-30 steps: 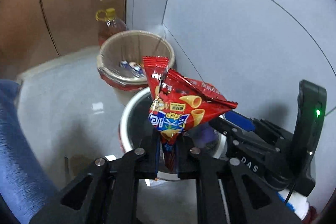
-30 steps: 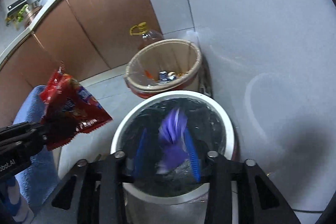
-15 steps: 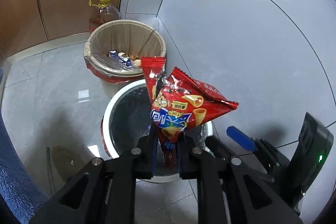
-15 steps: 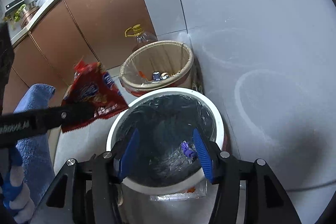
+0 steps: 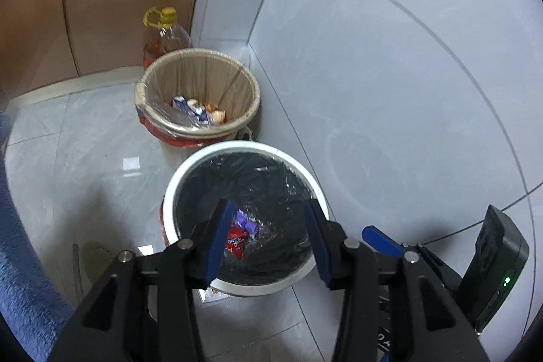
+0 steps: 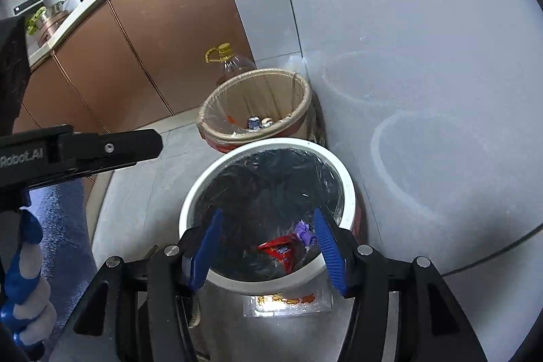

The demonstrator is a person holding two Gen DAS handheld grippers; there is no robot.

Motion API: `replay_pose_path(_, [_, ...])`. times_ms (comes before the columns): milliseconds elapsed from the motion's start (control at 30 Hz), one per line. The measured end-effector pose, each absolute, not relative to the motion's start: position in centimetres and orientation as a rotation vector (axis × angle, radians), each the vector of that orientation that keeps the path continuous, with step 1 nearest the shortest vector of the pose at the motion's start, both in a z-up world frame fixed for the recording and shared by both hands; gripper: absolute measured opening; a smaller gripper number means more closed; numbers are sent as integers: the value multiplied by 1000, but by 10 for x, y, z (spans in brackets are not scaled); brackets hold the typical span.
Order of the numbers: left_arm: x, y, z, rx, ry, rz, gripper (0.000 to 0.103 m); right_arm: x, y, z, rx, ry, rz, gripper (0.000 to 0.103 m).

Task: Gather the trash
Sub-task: 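Move both tools back over the table toward the remaining trash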

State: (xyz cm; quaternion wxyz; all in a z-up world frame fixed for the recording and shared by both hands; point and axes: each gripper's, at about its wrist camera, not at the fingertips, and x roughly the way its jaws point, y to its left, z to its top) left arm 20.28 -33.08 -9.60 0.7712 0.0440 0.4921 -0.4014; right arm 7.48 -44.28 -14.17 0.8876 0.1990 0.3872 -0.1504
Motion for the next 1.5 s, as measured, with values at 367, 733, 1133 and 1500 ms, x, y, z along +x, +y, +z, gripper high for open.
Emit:
replay_pose_path(367, [149,-262,-8,76,854,-822,43,55,-405,-76,371,663,-249,57])
replay_pose_path(733, [88,-129,57,-11,681,-683,43,40,-318,-5,216,553,-70,58])
replay_pose_path(1133, [23,20,66,-60,590,-424,50,11,-217,37,49,484,180,62])
replay_pose_path(1500, [3,153,28,-230,639,-196,50,29,-171,24,-1,537,330,64])
